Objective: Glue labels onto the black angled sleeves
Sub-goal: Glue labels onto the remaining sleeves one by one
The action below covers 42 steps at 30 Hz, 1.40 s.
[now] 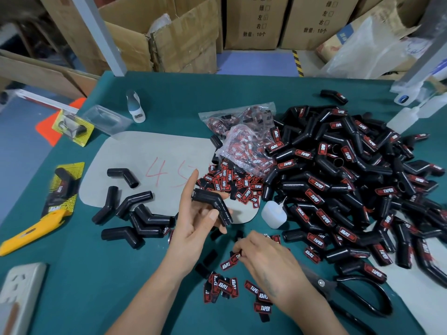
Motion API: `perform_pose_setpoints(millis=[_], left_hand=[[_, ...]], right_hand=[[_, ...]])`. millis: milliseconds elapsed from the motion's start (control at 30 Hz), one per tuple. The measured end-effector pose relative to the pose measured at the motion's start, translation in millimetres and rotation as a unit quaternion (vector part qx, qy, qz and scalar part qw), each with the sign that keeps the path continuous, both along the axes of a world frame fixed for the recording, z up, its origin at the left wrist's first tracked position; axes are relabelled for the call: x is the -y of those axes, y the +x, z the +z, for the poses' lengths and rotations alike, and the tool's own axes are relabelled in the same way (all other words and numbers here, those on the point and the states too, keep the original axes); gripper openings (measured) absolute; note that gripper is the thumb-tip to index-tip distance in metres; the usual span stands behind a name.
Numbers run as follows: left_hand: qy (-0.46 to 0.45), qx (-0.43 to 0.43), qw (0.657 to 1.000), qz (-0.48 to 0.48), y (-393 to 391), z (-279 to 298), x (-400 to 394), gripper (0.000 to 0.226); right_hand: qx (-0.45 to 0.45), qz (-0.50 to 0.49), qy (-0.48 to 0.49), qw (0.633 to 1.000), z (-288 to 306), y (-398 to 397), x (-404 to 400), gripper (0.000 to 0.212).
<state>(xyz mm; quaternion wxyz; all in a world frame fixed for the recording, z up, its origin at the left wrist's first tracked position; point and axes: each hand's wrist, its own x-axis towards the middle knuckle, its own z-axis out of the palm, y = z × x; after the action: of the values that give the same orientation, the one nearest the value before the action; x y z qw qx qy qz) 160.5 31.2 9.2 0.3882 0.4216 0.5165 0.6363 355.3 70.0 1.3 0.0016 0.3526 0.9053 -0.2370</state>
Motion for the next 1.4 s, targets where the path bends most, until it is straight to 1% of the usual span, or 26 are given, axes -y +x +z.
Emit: perform_pose_setpoints(millis=[67,133,200,267,300,333,400,467,500,600,700,767,867,1100,1267,1400], left_hand=[[-0.002,-0.004,1.0,0.001,0,-2,0,0.075],[-0.002,-0.008,1.0,0.0,0,-4,0,0.075],[-0.001,-0.011,1.0,-0.003,-1,-6,0,0.074],[0.002,-0.014,1.0,-0.005,-1,-6,0,0.072],[0.004,-0.015,1.0,-0.006,-1,-6,0,0.072],[0.007,-0.018,1.0,-0.008,-2,-6,1,0.072],[0.014,-0.028,0.999,-0.015,-2,-7,1,0.072],[0.02,-0.033,0.999,-0.024,-2,-7,1,0.072],[0.023,-0.035,0.999,-0.027,-1,-7,1,0.073],[0.024,-0.045,0.998,-0.042,0,-5,2,0.074],[0.021,-0.068,0.995,-0.066,-2,-4,6,0.07],[0.011,-0.077,0.993,-0.09,-3,-4,7,0.07],[0.004,-0.077,0.99,-0.119,-3,-4,9,0.069],[-0.014,-0.092,0.987,-0.128,1,2,12,0.065],[-0.02,-0.103,0.985,-0.134,1,3,13,0.067],[-0.022,-0.104,0.984,-0.142,1,3,13,0.066]], right_hand=[[0.008,0.014,0.013,1.0,1,1,2,0.035],[0.0,0.021,0.024,0.999,1,3,3,0.036],[-0.026,0.024,0.031,0.999,3,4,3,0.026],[-0.066,0.018,0.031,0.997,5,5,0,0.011],[-0.084,0.008,0.023,0.996,7,6,-2,0.005],[-0.101,-0.006,-0.001,0.995,10,6,-4,0.004],[-0.155,-0.041,-0.097,0.982,17,7,-6,0.006],[-0.214,-0.079,-0.205,0.952,25,8,-6,0.012],[-0.24,-0.091,-0.253,0.933,29,7,-5,0.011],[-0.34,-0.133,-0.367,0.856,40,2,-1,0.008],[-0.424,-0.175,-0.405,0.791,43,-1,-1,0.008],[-0.45,-0.196,-0.419,0.764,42,-2,-2,0.008],[-0.466,-0.228,-0.424,0.742,39,-4,-2,0.008],[-0.445,-0.236,-0.455,0.735,36,-4,-3,0.013],[-0.453,-0.244,-0.489,0.705,35,-5,-4,0.014],[-0.448,-0.247,-0.494,0.703,33,-4,-6,0.015]])
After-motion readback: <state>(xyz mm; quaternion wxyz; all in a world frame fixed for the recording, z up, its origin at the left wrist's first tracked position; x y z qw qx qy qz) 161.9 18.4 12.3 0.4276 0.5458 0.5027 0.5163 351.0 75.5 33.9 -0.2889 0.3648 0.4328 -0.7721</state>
